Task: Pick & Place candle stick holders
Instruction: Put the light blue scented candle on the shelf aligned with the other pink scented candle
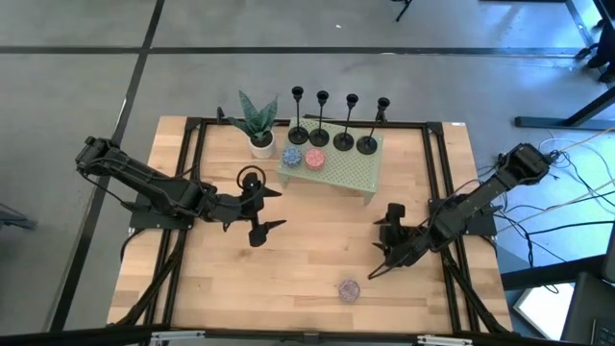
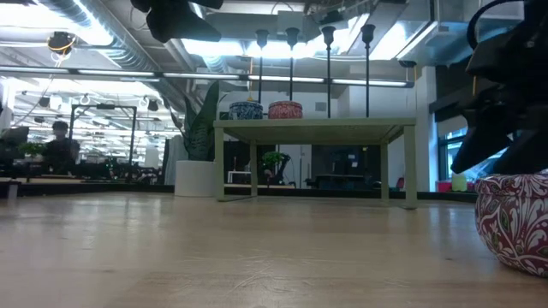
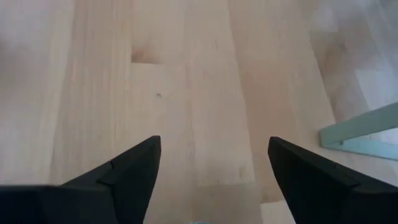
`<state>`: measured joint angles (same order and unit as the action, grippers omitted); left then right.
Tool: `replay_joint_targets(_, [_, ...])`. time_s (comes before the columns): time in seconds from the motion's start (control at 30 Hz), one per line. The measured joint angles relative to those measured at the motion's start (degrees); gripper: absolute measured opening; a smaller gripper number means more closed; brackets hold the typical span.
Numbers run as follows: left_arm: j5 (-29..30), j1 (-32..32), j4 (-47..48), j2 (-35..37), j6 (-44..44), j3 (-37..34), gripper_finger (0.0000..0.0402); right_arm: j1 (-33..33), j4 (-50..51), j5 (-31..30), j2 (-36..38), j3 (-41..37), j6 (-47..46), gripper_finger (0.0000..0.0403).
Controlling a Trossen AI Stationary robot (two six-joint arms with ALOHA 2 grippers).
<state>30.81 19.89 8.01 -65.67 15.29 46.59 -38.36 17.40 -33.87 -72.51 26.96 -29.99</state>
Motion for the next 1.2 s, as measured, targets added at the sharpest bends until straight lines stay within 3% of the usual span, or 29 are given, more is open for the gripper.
replay_joint_targets(0.4, [-0.9,0.0,0.0,0.0,0.0,0.0,0.0363,2.3,1.6,6.2,0.0,0.4,-1.3,0.0353])
replay_joint_targets(0.7, [-0.9,0.0,0.0,0.0,0.0,0.0,0.0363,2.3,20.6,13.7,0.0,5.1,-14.4,0.0354])
replay_joint_targets(0.87, [-0.9,0.0,0.0,0.0,0.0,0.0,0.0363,2.2,19.7,18.7,0.0,4.1,-20.4,0.0354])
replay_joint_targets(1.2, [-1.9,0.0,0.0,0.0,0.0,0.0,0.0363,2.2,19.7,18.7,0.0,4.1,-20.8,0.0353])
